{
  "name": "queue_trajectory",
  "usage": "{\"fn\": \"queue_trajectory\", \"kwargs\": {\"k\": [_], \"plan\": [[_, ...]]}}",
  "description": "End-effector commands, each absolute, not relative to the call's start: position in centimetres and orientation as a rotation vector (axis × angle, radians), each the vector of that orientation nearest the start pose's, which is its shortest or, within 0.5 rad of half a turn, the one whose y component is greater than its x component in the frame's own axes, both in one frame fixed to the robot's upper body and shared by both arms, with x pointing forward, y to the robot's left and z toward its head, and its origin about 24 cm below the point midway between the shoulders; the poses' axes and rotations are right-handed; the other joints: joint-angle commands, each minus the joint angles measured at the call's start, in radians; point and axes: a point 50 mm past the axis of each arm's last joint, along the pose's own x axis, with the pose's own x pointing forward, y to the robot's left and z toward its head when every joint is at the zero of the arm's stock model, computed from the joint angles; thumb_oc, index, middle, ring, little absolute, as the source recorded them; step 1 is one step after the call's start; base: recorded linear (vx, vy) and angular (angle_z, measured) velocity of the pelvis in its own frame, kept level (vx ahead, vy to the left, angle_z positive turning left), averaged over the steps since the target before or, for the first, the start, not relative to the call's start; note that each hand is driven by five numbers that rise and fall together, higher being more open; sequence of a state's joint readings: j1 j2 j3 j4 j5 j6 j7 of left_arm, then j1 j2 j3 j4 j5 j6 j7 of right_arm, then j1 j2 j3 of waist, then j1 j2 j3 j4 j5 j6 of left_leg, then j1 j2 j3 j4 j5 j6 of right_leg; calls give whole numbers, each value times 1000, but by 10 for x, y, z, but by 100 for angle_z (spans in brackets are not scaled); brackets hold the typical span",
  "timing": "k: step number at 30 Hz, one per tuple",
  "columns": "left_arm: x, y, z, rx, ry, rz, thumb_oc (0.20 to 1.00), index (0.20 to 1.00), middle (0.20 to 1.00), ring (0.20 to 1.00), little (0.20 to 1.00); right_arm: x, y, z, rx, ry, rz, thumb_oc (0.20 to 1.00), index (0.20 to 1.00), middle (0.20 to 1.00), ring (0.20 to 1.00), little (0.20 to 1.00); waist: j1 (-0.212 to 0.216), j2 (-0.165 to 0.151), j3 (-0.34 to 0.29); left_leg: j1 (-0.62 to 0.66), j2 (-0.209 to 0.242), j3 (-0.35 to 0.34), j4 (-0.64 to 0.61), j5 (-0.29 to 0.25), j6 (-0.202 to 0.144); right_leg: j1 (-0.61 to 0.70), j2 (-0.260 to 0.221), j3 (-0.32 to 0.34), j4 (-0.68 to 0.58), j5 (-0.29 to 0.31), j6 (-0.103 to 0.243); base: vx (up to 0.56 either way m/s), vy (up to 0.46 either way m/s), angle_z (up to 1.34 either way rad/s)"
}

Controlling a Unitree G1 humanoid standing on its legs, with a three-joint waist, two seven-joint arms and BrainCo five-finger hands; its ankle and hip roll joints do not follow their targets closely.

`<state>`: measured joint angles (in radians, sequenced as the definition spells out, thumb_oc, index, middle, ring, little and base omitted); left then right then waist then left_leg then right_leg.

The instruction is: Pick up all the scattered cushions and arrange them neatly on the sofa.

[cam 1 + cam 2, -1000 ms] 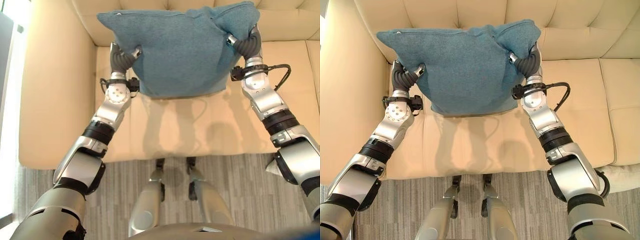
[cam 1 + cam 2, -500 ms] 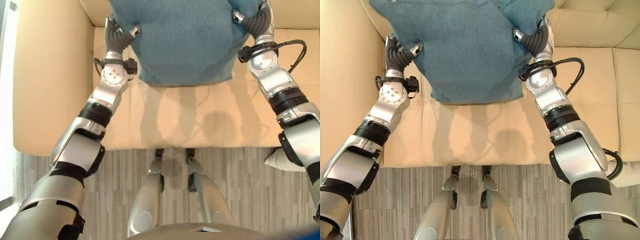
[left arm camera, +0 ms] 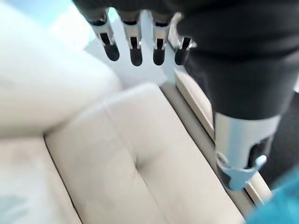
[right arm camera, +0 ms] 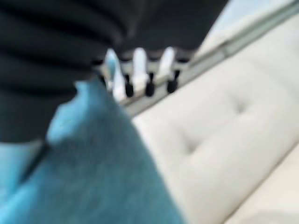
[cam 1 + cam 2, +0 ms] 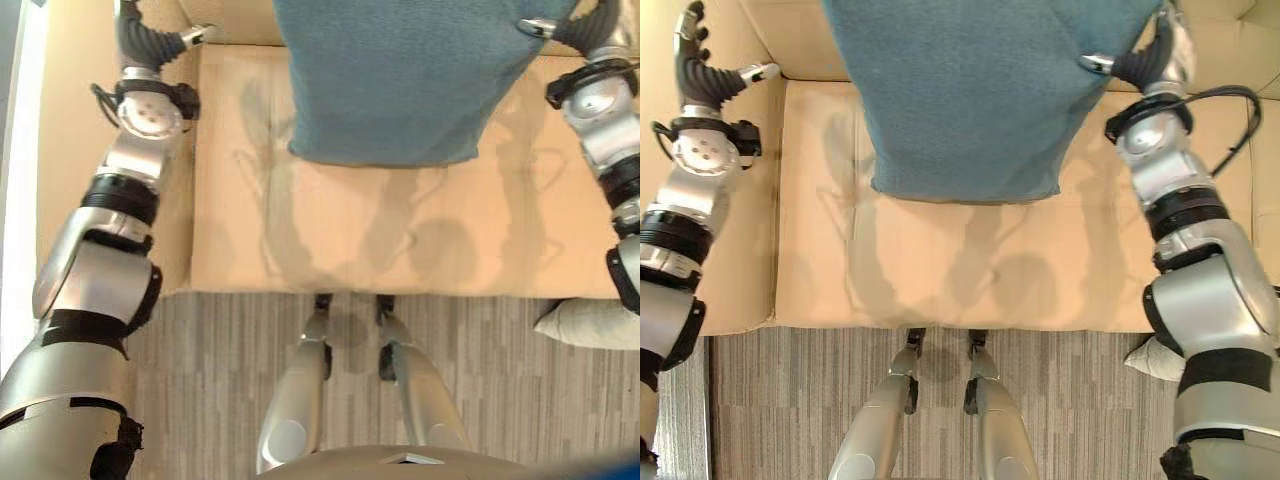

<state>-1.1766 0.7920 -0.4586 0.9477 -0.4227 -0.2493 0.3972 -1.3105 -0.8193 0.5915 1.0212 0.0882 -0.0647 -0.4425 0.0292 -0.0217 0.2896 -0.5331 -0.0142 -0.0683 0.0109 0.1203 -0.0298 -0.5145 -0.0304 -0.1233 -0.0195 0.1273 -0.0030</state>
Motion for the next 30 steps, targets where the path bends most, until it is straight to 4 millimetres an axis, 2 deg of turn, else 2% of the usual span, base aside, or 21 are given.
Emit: {"fn": "queue_trajectory", "kwargs": {"k": [1, 2, 4, 5, 9, 10, 11, 14, 16, 17, 18, 20, 21, 23, 24, 27, 28, 29, 30], "plan": [[376, 288, 303, 341, -596, 492, 1000, 1000, 1000, 1000, 1000, 375, -316, 303, -853, -371, -697, 1000, 1000, 1000, 1000, 1000, -3, -30, -15, 48, -32, 46, 100, -139, -24, 48, -100, 40, 72, -43, 142, 0, 0, 0], [376, 288, 303, 341, -596, 492, 1000, 1000, 1000, 1000, 1000, 375, -316, 303, -853, -370, -696, 1000, 1000, 1000, 1000, 1000, -3, -29, -15, 50, -32, 46, 99, -139, -24, 49, -100, 40, 71, -42, 142, 0, 0, 0], [371, 289, 295, 322, -604, 471, 1000, 1000, 1000, 1000, 1000, 369, -329, 290, -838, -335, -713, 1000, 1000, 1000, 1000, 1000, -3, -29, -19, 73, -32, 48, 93, -144, -24, 70, -99, 38, 66, -44, 141, 17, -11, 5], [363, 290, 277, 293, -607, 438, 1000, 1000, 1000, 1000, 1000, 362, -340, 266, -819, -287, -706, 1000, 1000, 1000, 1000, 1000, -4, -33, -32, 96, -34, 47, 90, -146, -24, 95, -99, 35, 57, -44, 141, 28, -42, 6], [346, 294, 235, 333, -553, 385, 1000, 1000, 1000, 1000, 1000, 345, -355, 225, -816, -223, -674, 1000, 1000, 1000, 1000, 1000, -2, -48, -44, 150, -29, 48, 103, -171, -22, 166, -95, 30, 43, -56, 137, 32, -55, 5], [345, 294, 235, 335, -552, 385, 1000, 1000, 1000, 1000, 1000, 345, -355, 225, -816, -221, -674, 1000, 1000, 1000, 1000, 1000, -3, -49, -46, 148, -30, 48, 100, -165, -21, 164, -97, 29, 41, -52, 138, 38, -45, -1], [335, 297, 207, 346, -491, 361, 1000, 1000, 1000, 1000, 1000, 337, -357, 193, -829, -151, -631, 1000, 1000, 1000, 1000, 1000, -2, -54, -52, 182, -26, 47, 104, -181, -19, 201, -95, 29, 36, -60, 136, 43, -31, -5], [317, 301, 161, 344, -367, 335, 1000, 1000, 1000, 1000, 1000, 321, -355, 151, -817, -63, -551, 1000, 1000, 1000, 1000, 1000, -6, -62, -74, 228, -25, 46, 97, -183, -16, 248, -91, 31, 20, -62, 136, 50, -36, -4], [301, 299, 120, 307, -245, 300, 1000, 1000, 1000, 1000, 1000, 308, -351, 117, -805, 21, -462, 1000, 1000, 1000, 1000, 1000, -8, -65, -93, 265, -22, 44, 82, -180, -14, 283, -89, 26, 9, -65, 136, 51, -45, -4], [295, 302, 112, 332, -209, 280, 1000, 1000, 1000, 1000, 1000, 301, -354, 108, -831, 62, -435, 1000, 1000, 1000, 1000, 1000, -9, -63, -104, 282, -21, 43, 73, -180, -14, 296, -88, 23, 4, -66, 136, 45, -41, -3], [283, 299, 87, 322, -129, 259, 1000, 1000, 1000, 1000, 1000, 292, -351, 90, -832, 112, -390, 1000, 1000, 1000, 1000, 1000, -9, -63, -112, 304, -20, 45, 61, -177, -13, 316, -86, 21, -3, -69, 136, 37, -32, 0], [264, 299, 51, 292, 2, 249, 1000, 1000, 1000, 1000, 1000, 277, -350, 64, -826, 197, -346, 1000, 1000, 1000, 1000, 1000, -10, -58, -133, 338, -17, 48, 42, -171, -12, 347, -83, 14, -10, -71, 136, 36, -27, 1], [263, 299, 51, 293, 3, 249, 1000, 1000, 1000, 1000, 1000, 277, -350, 63, -827, 198, -345, 1000, 1000, 1000, 1000, 1000, -10, -58, -133, 341, -17, 48, 39, -170, -12, 349, -83, 14, -11, -71, 136, 0, 0, 0], [243, 300, 18, 287, 143, 234, 1000, 1000, 1000, 1000, 1000, 261, -347, 33, -819, 303, -304, 1000, 1000, 1000, 1000, 1000, -12, -54, -152, 375, -12, 48, 13, -163, -11, 377, -80, 7, -18, -75, 134, 2, -21, 0], [222, 297, -15, 277, 287, 224, 1000, 1000, 1000, 1000, 1000, 247, -341, 4, -813, 409, -269, 1000, 1000, 1000, 1000, 1000, -13, -46, -166, 403, -8, 49, -10, -153, -10, 399, -75, 5, -24, -79, 133, 2, -36, 1], [190, 294, -58, 288, 504, 211, 1000, 1000, 1000, 1000, 1000, 222, -332, -37, -785, 570, -221, 1000, 1000, 1000, 1000, 1000, -17, -36, -193, 443, 0, 54, -44, -142, -11, 431, -68, -1, -35, -87, 131, 2, -18, 2], [191, 294, -58, 288, 504, 211, 1000, 1000, 1000, 1000, 1000, 221, -332, -37, -785, 570, -221, 1000, 1000, 1000, 1000, 1000, -17, -35, -193, 445, 0, 53, -45, -142, -11, 432, -67, -1, -36, -87, 131, 0, 0, 0], [181, 292, -71, 306, 574, 200, 1000, 1000, 1000, 1000, 1000, 214, -329, -48, -773, 617, -210, 1000, 1000, 1000, 1000, 1000, -18, -33, -199, 455, 2, 55, -51, -140, -12, 441, -66, -2, -38, -90, 131, -22, -34, -1], [157, 285, -98, 293, 727, 189, 1000, 1000, 1000, 1000, 1000, 197, -322, -69, -718, 711, -203, 1000, 1000, 1000, 1000, 1000, -22, -30, -210, 472, 6, 57, -59, -137, -13, 455, -61, -3, -40, -97, 128, -39, -42, -2]]}}
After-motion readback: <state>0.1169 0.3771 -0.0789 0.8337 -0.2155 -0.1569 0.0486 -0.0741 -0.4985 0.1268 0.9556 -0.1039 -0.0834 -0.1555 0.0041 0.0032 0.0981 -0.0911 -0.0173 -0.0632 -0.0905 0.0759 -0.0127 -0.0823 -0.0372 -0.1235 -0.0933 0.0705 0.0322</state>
